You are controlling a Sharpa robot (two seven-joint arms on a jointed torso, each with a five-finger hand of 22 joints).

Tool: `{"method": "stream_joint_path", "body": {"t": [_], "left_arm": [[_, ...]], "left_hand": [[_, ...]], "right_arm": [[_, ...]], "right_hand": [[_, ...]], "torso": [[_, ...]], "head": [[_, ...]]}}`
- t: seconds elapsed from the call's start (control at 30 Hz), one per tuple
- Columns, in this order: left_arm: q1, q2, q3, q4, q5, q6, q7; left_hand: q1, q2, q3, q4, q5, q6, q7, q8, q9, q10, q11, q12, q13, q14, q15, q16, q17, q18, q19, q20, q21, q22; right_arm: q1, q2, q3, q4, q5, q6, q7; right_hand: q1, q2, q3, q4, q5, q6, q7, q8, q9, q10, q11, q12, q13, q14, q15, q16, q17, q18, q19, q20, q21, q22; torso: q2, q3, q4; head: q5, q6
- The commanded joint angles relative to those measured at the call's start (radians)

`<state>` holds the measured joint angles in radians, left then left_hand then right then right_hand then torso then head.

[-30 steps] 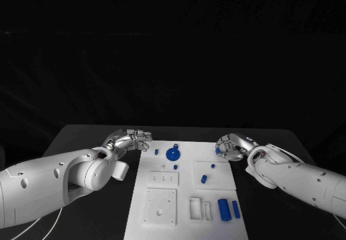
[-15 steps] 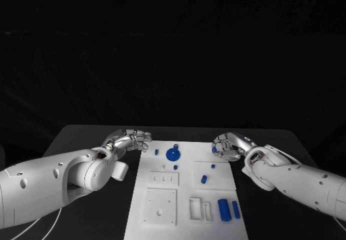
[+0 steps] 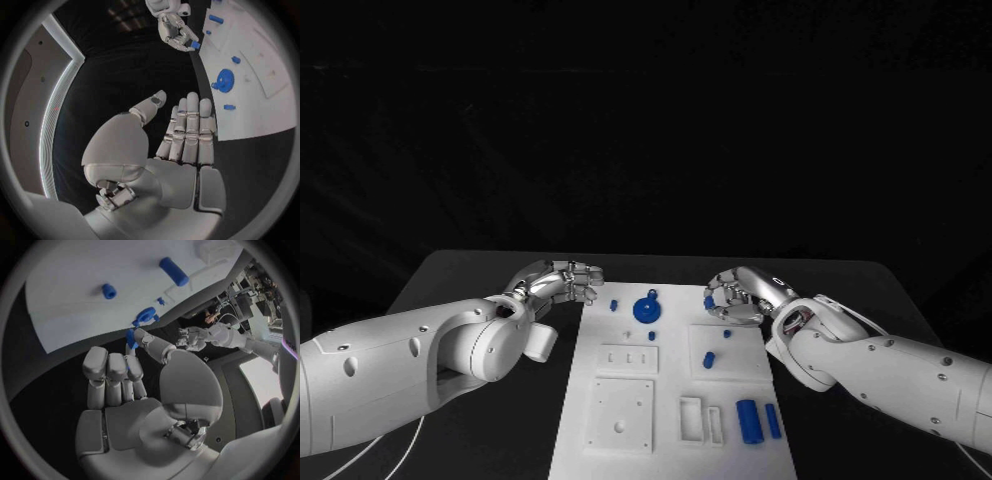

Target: Assemble the parts on the task board

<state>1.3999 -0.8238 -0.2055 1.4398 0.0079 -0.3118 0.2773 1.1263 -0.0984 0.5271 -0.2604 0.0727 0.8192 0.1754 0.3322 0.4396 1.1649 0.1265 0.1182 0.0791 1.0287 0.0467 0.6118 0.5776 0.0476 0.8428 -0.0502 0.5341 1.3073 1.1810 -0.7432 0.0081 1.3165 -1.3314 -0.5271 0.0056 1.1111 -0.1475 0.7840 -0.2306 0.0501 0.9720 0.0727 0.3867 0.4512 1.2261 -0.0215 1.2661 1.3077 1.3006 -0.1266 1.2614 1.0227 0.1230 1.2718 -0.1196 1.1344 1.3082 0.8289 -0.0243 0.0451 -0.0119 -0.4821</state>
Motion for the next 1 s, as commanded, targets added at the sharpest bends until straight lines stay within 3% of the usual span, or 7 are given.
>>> {"method": "stream_joint_path", "body": {"t": [0.03,0.2,0.33,0.4,0.7,0.83,1.0], "left_arm": [[-0.002,0.008,-0.001,-0.004,-0.023,-0.009,-0.052],[-0.006,0.02,-0.005,-0.002,-0.086,-0.001,-0.133],[-0.007,0.03,-0.014,0.008,-0.14,0.035,-0.206],[-0.008,0.034,-0.016,0.017,-0.157,0.037,-0.235],[-0.012,0.055,-0.018,0.04,-0.222,0.047,-0.314],[-0.013,0.063,-0.018,0.044,-0.238,0.043,-0.325],[-0.013,0.072,-0.018,0.046,-0.239,0.031,-0.331]], "left_hand": [[-0.017,-0.005,-0.001,0.012,-0.006,0.008,-0.004,0.0,0.003,0.022,-0.006,0.014,0.004,-0.002,0.0,0.005,-0.001,0.013,-0.003,-0.002,0.006,0.019],[-0.053,-0.016,-0.009,0.048,-0.013,0.023,-0.01,0.007,0.007,0.04,-0.015,0.029,0.008,0.0,-0.002,0.009,-0.002,0.013,-0.002,-0.004,0.01,0.018],[-0.124,-0.031,-0.036,0.107,-0.024,0.084,-0.036,0.04,0.025,0.105,-0.048,0.073,0.028,0.029,-0.016,0.035,0.009,0.019,0.019,-0.015,0.026,0.022],[-0.143,-0.037,-0.042,0.124,-0.024,0.095,-0.042,0.045,0.029,0.115,-0.054,0.082,0.033,0.037,-0.023,0.047,0.015,0.021,0.028,-0.021,0.035,0.023],[-0.183,-0.073,-0.044,0.173,-0.024,0.085,-0.039,0.031,0.028,0.112,-0.057,0.089,0.043,0.031,-0.03,0.064,0.022,0.021,0.028,-0.03,0.046,0.02],[-0.196,-0.099,-0.032,0.206,-0.024,0.079,-0.035,0.021,0.025,0.107,-0.056,0.092,0.048,0.026,-0.029,0.068,0.023,0.02,0.024,-0.031,0.049,0.02],[-0.198,-0.113,-0.022,0.231,-0.023,0.075,-0.033,0.015,0.022,0.099,-0.054,0.091,0.051,0.019,-0.028,0.071,0.022,0.02,0.019,-0.03,0.052,0.02]], "right_arm": [[0.0,0.01,0.0,0.041,-0.015,-0.029,-0.082],[0.0,0.033,0.0,0.087,-0.039,-0.031,-0.127],[0.0,0.054,0.0,0.12,-0.102,-0.025,-0.177],[0.0,0.062,0.0,0.132,-0.135,-0.024,-0.198],[0.0,0.081,0.0,0.18,-0.199,-0.018,-0.256],[0.0,0.1,0.0,0.187,-0.213,-0.008,-0.263],[0.004,0.118,-0.004,0.189,-0.212,0.001,-0.264]], "right_hand": [[-0.002,0.011,0.0,-0.005,-0.001,0.05,0.014,0.004,0.023,0.001,-0.003,0.003,0.024,0.001,-0.006,-0.006,0.001,0.139,-0.001,-0.009,0.004,0.014],[-0.003,0.012,0.002,-0.01,0.0,0.05,0.014,0.004,0.024,0.001,-0.003,0.003,0.024,0.001,-0.006,-0.007,0.001,0.139,-0.001,-0.009,0.003,0.014],[-0.005,0.012,0.004,-0.013,0.0,0.05,0.014,0.003,0.025,0.001,-0.003,0.003,0.024,0.001,-0.006,-0.008,0.001,0.139,-0.001,-0.009,0.003,0.013],[-0.006,0.013,0.005,-0.014,0.0,0.05,0.014,0.003,0.025,0.001,-0.003,0.003,0.024,0.001,-0.006,-0.008,0.001,0.139,-0.001,-0.009,0.003,0.013],[-0.008,0.01,0.01,-0.02,0.001,0.051,0.014,0.002,0.025,0.001,-0.003,0.002,0.024,0.002,-0.006,-0.01,0.001,0.139,0.0,-0.008,0.002,0.012],[-0.009,0.008,0.012,-0.021,0.001,0.052,0.014,0.002,0.026,0.001,-0.003,0.002,0.024,0.003,-0.006,-0.01,0.0,0.139,0.001,-0.008,0.002,0.012],[-0.01,0.009,0.015,-0.022,0.001,0.053,0.014,0.001,0.026,0.002,-0.003,0.002,0.024,0.003,-0.006,-0.011,0.0,0.139,0.001,-0.007,0.001,0.011]], "torso": [[-0.002,-0.0001,-0.0002],[-0.008,-0.0013,0.0004],[-0.016,-0.0037,0.0],[-0.019,-0.0045,-0.0002],[-0.03,-0.0081,-0.0021],[-0.032,-0.0091,-0.0021],[-0.031,-0.0091,-0.0011]], "head": [[0.004,0.003],[0.004,0.004],[0.007,0.001],[0.009,0.0],[0.02,-0.006],[0.017,-0.007],[0.016,-0.004]]}}
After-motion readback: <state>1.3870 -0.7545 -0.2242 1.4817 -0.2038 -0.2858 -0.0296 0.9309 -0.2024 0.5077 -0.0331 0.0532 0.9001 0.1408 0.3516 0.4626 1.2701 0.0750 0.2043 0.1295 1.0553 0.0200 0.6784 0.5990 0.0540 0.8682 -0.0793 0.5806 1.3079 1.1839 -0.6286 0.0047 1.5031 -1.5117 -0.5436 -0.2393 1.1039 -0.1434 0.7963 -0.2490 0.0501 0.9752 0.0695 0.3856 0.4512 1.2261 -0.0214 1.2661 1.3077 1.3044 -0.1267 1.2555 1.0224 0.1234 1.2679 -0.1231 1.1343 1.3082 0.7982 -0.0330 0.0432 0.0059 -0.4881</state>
